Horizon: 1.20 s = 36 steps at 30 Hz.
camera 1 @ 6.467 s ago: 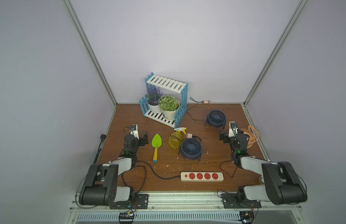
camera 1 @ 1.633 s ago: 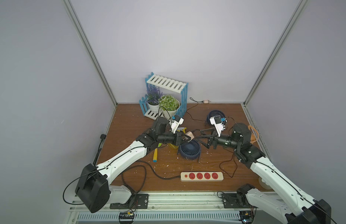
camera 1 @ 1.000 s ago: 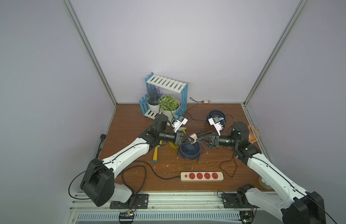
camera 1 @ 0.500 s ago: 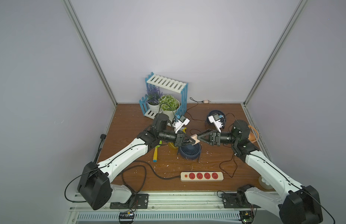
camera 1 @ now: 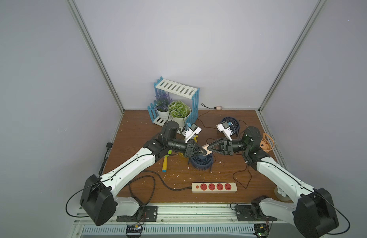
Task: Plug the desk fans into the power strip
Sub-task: Pick up the plug from the center of the board.
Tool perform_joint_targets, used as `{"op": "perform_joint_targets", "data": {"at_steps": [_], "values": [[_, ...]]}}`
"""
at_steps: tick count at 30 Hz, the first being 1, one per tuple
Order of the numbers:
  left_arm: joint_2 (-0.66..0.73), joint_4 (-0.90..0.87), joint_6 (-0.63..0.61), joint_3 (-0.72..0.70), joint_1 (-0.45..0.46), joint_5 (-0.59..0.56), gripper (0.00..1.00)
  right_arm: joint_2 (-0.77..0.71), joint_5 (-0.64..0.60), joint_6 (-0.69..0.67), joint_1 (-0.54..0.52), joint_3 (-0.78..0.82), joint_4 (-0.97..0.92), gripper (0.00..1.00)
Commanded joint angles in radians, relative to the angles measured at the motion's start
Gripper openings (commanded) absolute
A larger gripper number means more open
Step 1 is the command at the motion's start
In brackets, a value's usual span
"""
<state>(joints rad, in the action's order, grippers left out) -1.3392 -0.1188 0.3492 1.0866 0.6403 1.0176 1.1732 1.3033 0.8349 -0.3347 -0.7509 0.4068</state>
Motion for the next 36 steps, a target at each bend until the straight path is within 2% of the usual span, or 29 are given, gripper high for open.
{"op": "perform_joint_targets", "data": {"at_steps": [1, 12, 17, 18, 20, 21, 22, 24, 26, 31, 33, 36], "values": [[-0.011, 0.004, -0.041, 0.038, 0.015, 0.008, 0.07, -0.006, 0.023, 0.0, -0.024, -0.005, 0.012, 0.3], [-0.035, 0.004, -0.05, 0.044, 0.015, 0.014, 0.07, -0.02, 0.027, -0.008, -0.034, -0.002, 0.014, 0.33], [-0.033, 0.004, -0.053, 0.036, 0.015, 0.005, 0.09, -0.029, 0.015, -0.01, -0.034, 0.006, 0.016, 0.13], [-0.03, 0.003, -0.052, 0.033, 0.015, -0.004, 0.16, -0.031, 0.009, -0.009, -0.033, 0.008, 0.015, 0.1], [-0.018, -0.007, -0.053, 0.016, 0.015, -0.036, 0.49, -0.039, -0.009, -0.011, -0.034, 0.012, 0.01, 0.08], [-0.006, -0.017, -0.053, -0.001, 0.015, -0.061, 0.64, -0.044, -0.019, -0.017, -0.033, 0.015, 0.002, 0.07], [0.009, -0.025, -0.049, -0.023, 0.015, -0.102, 0.74, -0.048, -0.036, -0.026, -0.033, 0.019, -0.015, 0.05], [0.052, -0.034, -0.023, -0.09, 0.015, -0.219, 0.83, -0.064, -0.083, -0.066, -0.029, 0.022, -0.089, 0.03], [0.099, -0.034, 0.04, -0.174, 0.015, -0.359, 0.86, -0.08, -0.147, -0.138, -0.027, 0.019, -0.206, 0.01], [0.212, -0.04, 0.279, -0.423, 0.054, -0.648, 0.87, -0.127, -0.435, -0.358, -0.028, 0.0, -0.55, 0.0], [0.246, -0.044, 0.376, -0.507, 0.102, -0.738, 0.86, -0.144, -0.533, -0.393, -0.027, 0.007, -0.602, 0.0], [0.284, -0.106, 0.556, -0.586, 0.173, -0.854, 0.85, -0.173, -0.612, -0.407, -0.028, 0.036, -0.624, 0.0]]}}
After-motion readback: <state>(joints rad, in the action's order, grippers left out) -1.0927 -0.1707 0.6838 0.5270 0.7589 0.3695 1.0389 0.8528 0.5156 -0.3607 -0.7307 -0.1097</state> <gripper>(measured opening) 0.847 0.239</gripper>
